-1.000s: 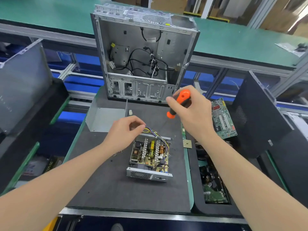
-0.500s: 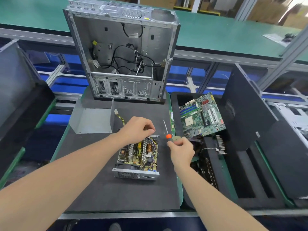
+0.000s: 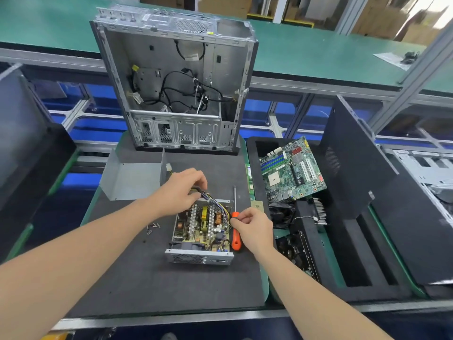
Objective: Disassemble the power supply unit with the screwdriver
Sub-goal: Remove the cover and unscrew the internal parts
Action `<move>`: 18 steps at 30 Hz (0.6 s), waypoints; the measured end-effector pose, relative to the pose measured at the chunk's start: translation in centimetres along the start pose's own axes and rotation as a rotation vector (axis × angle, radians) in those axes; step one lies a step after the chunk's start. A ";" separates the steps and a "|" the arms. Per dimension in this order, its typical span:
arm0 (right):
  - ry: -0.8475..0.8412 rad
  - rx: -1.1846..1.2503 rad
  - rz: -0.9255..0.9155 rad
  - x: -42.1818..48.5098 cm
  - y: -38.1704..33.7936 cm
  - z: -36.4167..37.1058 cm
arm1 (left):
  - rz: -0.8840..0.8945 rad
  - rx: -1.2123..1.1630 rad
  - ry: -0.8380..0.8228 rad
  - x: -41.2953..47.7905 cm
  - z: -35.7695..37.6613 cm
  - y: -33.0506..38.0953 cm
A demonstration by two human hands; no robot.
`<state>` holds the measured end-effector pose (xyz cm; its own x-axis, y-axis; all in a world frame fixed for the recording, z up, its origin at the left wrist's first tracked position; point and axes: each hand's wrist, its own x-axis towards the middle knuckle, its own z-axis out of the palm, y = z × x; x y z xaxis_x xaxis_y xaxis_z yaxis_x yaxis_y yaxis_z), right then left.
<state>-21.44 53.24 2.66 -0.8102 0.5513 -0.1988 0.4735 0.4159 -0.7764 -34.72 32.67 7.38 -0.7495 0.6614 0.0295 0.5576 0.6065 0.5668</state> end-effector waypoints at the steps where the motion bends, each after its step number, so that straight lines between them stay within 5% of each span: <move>1: 0.034 -0.029 -0.053 -0.2 -0.4 -0.2 | 0.003 0.009 0.047 -0.3 0.1 -0.3; 3: 0.071 -0.114 -0.169 -0.6 -1.7 -0.6 | 0.006 0.009 0.118 -0.9 0.2 -0.8; 8: -0.256 -0.572 -0.272 -2.0 -5.8 1.0 | 0.024 -0.013 0.099 -2.8 0.5 -1.6; 11: -0.255 -0.763 -0.305 -2.6 -6.9 2.8 | 0.040 -0.034 0.077 -4.1 0.8 -2.3; 18: -0.265 -0.726 -0.226 -2.2 -6.6 3.8 | 0.113 -0.010 -0.061 -6.3 1.1 -3.8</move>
<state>-24.08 46.56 5.97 -0.9252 0.2451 -0.2896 0.3205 0.9135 -0.2506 -31.79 26.67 4.13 -0.6586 0.7512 0.0442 0.6337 0.5220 0.5710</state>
